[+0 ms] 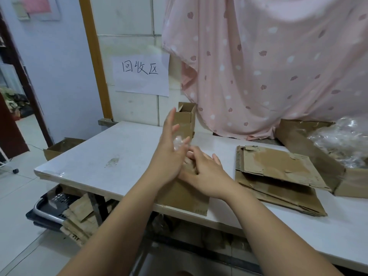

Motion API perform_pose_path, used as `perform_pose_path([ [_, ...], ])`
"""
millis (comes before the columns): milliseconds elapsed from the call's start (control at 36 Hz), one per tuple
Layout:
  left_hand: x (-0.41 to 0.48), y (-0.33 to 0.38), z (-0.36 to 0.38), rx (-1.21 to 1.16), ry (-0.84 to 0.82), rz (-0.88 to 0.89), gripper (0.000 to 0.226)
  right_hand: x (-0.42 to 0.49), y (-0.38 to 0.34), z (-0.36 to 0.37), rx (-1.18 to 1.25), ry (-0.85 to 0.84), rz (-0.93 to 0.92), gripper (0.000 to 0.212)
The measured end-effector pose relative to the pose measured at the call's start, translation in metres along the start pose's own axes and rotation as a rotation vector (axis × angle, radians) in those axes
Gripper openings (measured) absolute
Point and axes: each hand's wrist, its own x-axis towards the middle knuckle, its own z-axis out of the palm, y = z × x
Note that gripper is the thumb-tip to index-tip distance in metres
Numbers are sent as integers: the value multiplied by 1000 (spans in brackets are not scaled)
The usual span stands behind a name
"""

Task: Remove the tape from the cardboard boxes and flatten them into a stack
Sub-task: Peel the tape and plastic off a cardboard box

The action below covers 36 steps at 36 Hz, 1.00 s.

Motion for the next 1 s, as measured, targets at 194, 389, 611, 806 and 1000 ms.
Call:
perform_pose_path([
  [194,9,-1,23,-278,-142,-237,40,-8,7,-2,786,208,47,31],
  [389,11,4,26,7,-231,-241,50,-12,14,-6,1046,352,79,15],
  [611,13,5,42,198,-283,-217,58,-9,37,-33,1006,512,128,8],
  [806,23,-6,56,480,-406,-244,95,-12,87,-85,575,894,252,19],
  [1000,27,-12,69,916,-348,-65,57,-44,168,-135,-68,1008,457,23],
])
